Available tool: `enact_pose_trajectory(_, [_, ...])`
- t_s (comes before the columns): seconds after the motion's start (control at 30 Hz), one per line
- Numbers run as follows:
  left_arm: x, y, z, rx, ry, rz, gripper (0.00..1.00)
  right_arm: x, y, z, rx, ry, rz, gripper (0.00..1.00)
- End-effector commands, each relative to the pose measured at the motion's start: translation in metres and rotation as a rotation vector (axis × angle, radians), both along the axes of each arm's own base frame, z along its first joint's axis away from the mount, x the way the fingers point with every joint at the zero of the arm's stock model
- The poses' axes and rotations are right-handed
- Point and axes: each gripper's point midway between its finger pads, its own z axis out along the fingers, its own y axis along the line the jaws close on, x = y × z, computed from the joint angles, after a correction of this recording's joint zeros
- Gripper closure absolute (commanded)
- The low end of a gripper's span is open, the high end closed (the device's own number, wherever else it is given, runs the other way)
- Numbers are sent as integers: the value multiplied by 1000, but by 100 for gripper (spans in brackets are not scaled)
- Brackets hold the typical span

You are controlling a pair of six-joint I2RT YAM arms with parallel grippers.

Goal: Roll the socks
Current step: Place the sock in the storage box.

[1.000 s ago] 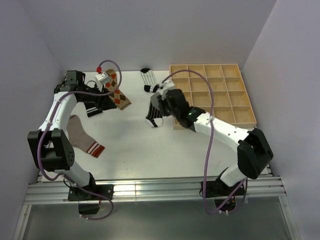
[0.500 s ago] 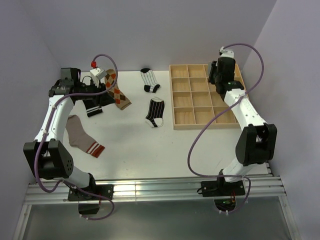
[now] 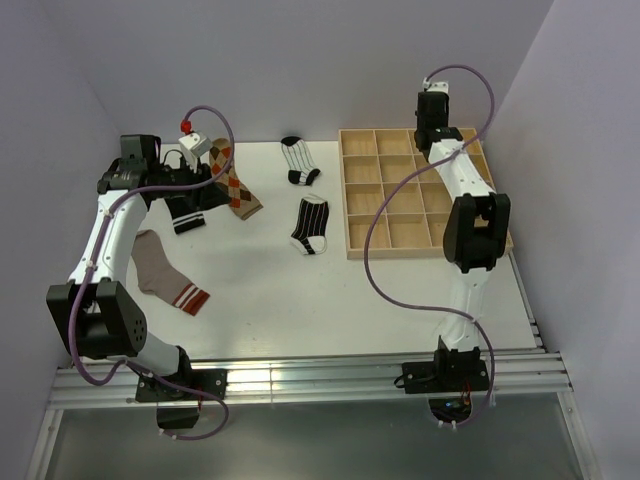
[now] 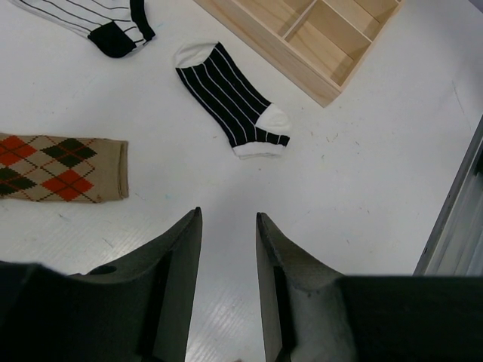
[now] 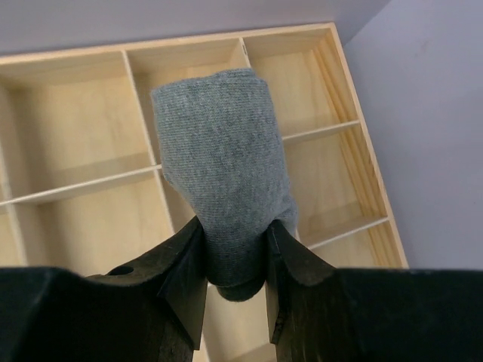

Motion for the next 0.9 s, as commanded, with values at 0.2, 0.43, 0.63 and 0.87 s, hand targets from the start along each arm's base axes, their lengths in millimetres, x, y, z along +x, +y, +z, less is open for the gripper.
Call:
enact_pose_trajectory(0.2, [7,-5,2,-26,-8,-31,61,12,-27,-19,-139,113,-32,100])
enact_pose_trajectory(0.43, [10,-5,-3,-27,12,-39,61,9,-32,-58,-151,196,-36,100])
enact_pose_trajectory(0.63, [14,-6,-1,-29,16,-51,61,1,-33,-85,-158,258,-25,100])
enact_pose_trajectory(0.87, [18,-7,-1,-45,23,-55,61,-12,-29,-114,-133,323,-11,100])
